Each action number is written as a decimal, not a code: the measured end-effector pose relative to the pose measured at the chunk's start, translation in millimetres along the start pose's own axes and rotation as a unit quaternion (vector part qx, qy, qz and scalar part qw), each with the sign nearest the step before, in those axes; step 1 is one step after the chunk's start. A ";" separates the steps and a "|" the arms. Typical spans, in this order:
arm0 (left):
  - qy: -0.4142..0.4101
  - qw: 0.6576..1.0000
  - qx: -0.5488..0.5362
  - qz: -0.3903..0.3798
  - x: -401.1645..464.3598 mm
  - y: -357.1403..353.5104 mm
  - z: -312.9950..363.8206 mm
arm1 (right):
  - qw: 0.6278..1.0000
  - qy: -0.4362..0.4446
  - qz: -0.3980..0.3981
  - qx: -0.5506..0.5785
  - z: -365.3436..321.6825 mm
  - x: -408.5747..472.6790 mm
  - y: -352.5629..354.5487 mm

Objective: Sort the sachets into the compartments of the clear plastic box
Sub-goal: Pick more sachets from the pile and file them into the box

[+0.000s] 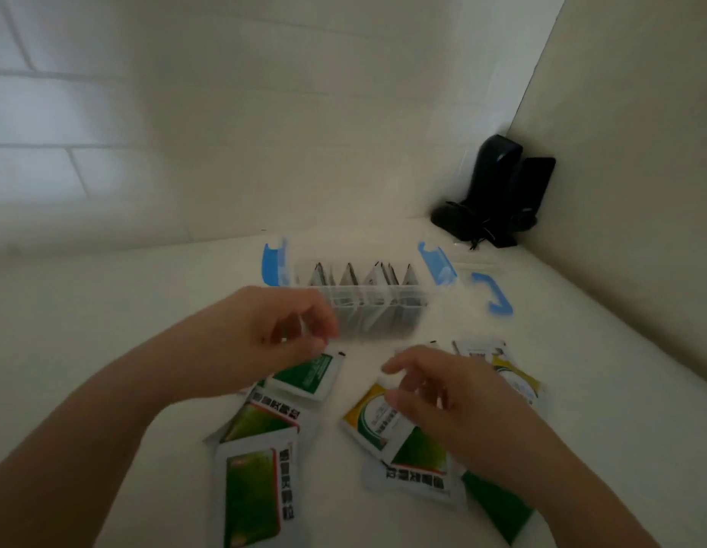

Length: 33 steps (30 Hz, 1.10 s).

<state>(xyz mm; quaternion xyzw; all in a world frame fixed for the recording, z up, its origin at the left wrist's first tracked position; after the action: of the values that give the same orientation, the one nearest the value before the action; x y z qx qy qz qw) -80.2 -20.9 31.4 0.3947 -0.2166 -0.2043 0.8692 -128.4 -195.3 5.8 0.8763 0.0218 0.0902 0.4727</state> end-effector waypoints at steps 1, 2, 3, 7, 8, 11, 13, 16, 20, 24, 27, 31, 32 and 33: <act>0.031 0.999 0.021 -0.009 -16.0 -7.1 -13.3 | 0.999 0.016 -0.019 -0.019 -4.6 -5.7 -13.6; 0.062 0.997 0.040 -0.013 -31.2 -13.2 -25.3 | 0.999 0.031 -0.032 -0.030 -9.5 -9.3 -25.4; 0.091 0.994 0.054 -0.013 -44.8 -17.8 -34.5 | 0.998 0.040 -0.037 -0.031 -14.1 -11.0 -35.3; 0.188 0.982 0.027 0.001 -82.1 -31.8 -54.2 | 0.998 0.053 -0.034 -0.033 -27.0 -8.5 -60.4; 0.192 0.981 0.022 0.001 -86.5 -34.8 -54.7 | 0.997 0.054 -0.030 -0.040 -27.5 -7.0 -64.0; 0.190 0.981 0.035 0.034 -91.4 -41.2 -57.2 | 0.996 0.063 -0.025 -0.056 -31.6 -0.1 -69.7; 0.207 0.974 0.025 0.086 -90.5 -41.9 -61.4 | 0.996 0.057 -0.048 -0.050 -38.0 3.6 -71.9; 0.198 0.971 0.028 0.130 -87.1 -44.3 -62.9 | 0.995 0.017 -0.095 -0.019 -45.9 0.4 -73.9; 0.210 0.963 -0.020 0.166 -87.8 -47.0 -70.8 | 0.993 -0.013 -0.114 -0.014 -52.8 -7.2 -90.0; 0.247 0.942 -0.031 0.227 -85.2 -37.1 -79.1 | 0.990 -0.054 -0.117 0.051 -50.5 -7.2 -100.9; 0.237 0.948 0.044 0.207 -76.5 -31.2 -82.1 | 0.984 -0.055 -0.137 0.100 -49.7 -7.1 -98.2; 0.208 0.962 0.002 0.174 -72.8 -28.7 -77.5 | 0.986 -0.053 -0.106 0.117 -46.8 -2.9 -92.5; 0.213 0.959 -0.051 0.179 -72.8 -26.6 -75.9 | 0.989 -0.043 -0.087 0.113 -44.9 -2.0 -90.6; 0.218 0.952 -0.112 0.186 -72.2 -24.2 -73.1 | 0.991 -0.026 -0.064 0.110 -43.7 -1.5 -87.5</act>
<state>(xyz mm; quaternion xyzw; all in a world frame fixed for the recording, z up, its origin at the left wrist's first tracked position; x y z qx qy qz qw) -104.8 46.1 -46.4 0.2828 -0.0671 0.0290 0.9564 -133.6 -111.2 -43.8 0.9220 0.0755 0.0335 0.3782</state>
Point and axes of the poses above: each hand's wrist, its own x-axis towards the middle knuckle, its own y-axis out of the back of the hand, z = x × y, the point moved 5 cm from there along x, towards the middle knuckle, and after that the axes turned 10 degrees about z, right-handed, at the moved point
